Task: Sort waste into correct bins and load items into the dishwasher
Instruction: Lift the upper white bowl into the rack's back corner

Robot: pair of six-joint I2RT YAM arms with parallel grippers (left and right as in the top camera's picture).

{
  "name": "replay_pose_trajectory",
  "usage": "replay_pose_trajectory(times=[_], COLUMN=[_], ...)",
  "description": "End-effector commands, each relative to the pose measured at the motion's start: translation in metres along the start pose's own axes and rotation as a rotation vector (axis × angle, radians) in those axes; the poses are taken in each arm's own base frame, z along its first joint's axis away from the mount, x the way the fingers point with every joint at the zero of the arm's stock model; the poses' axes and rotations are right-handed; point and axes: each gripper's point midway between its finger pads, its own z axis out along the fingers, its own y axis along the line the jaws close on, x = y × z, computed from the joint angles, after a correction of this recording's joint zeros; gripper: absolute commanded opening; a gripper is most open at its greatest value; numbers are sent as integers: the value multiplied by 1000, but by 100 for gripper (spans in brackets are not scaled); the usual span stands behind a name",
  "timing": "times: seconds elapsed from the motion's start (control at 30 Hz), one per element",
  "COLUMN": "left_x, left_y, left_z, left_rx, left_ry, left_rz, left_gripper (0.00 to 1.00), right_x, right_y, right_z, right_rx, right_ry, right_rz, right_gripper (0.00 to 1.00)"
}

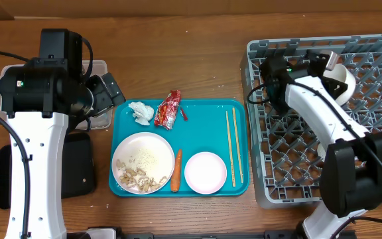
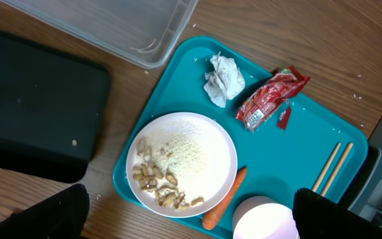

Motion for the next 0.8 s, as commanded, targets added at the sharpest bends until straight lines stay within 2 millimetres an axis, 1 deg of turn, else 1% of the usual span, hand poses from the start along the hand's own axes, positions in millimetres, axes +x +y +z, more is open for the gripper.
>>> replay_pose_trajectory(times=[0.0,0.07,0.13,0.23,0.3,0.47,0.77], left_x=[-3,-3,-3,-3,-3,-3,-3], left_y=[-1,-1,-1,-1,-1,-1,-1], left_z=[-1,-1,-1,-1,-1,-1,-1], left_rx=[7,7,7,7,7,7,7], left_ry=[-6,-6,-6,-6,-6,-6,-6], left_rz=[-10,-10,-10,-10,-10,-10,-10], left_gripper=[100,100,100,100,100,100,100], right_x=[-2,-3,-5,-15,-20,-21,-20], right_y=[12,17,17,3,-3,8,11], right_z=[-10,-12,-11,-9,-6,-4,-8], right_rx=[-29,-35,-21,65,104,64,53], right_ry=[-25,-38,-53,-106,-122,-96,-100], right_rz=[-47,-79,-106,-139,-169,-215,-256], right_gripper=[4,4,4,4,4,4,4])
